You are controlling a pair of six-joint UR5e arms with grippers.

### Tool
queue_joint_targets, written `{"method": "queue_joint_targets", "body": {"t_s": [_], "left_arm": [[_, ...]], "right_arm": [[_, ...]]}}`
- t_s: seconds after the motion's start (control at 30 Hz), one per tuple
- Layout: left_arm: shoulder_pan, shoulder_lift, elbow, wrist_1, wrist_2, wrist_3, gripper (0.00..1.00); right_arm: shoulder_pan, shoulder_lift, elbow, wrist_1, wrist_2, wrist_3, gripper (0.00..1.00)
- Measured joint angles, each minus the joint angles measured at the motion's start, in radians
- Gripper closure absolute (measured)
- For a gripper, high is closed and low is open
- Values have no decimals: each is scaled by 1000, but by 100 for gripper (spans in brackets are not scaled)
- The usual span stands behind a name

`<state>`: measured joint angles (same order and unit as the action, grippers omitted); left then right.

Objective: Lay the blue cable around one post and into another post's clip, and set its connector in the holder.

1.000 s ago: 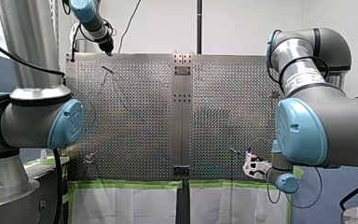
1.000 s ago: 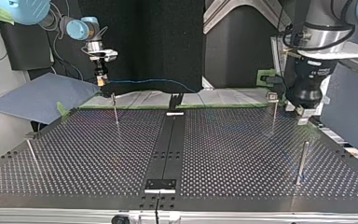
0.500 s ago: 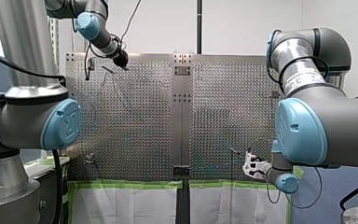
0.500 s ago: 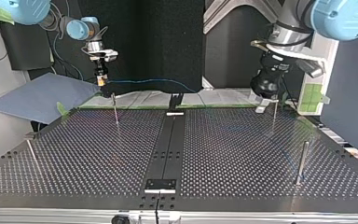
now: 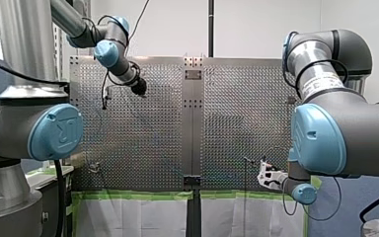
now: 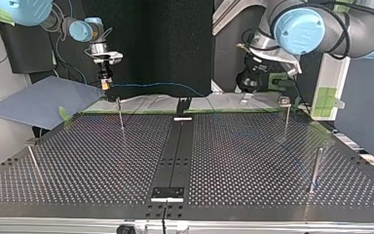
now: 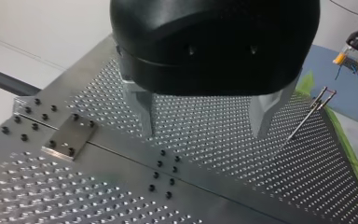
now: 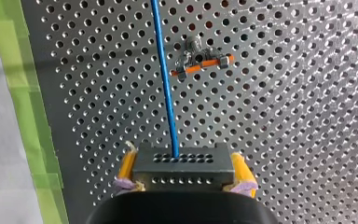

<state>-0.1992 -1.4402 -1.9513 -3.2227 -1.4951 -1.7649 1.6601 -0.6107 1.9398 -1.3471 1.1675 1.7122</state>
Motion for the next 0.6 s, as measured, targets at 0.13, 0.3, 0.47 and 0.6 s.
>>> {"method": "queue_joint_targets", "body": {"t_s": [0.13, 0.3, 0.47, 0.6], "left_arm": [[-38, -38, -2, 37, -37, 2, 0], [-86, -86, -5, 86, -86, -2, 0], [-131, -131, -12, 131, -131, -4, 0], [-168, -168, -35, 167, -168, -5, 0]], "right_arm": [[-2, 0, 0, -1, 0, 0, 79], [-4, -1, 0, -1, 0, -2, 79], [-5, 0, 0, -1, 0, -3, 79], [-5, 0, 1, -1, 0, -3, 79]]}}
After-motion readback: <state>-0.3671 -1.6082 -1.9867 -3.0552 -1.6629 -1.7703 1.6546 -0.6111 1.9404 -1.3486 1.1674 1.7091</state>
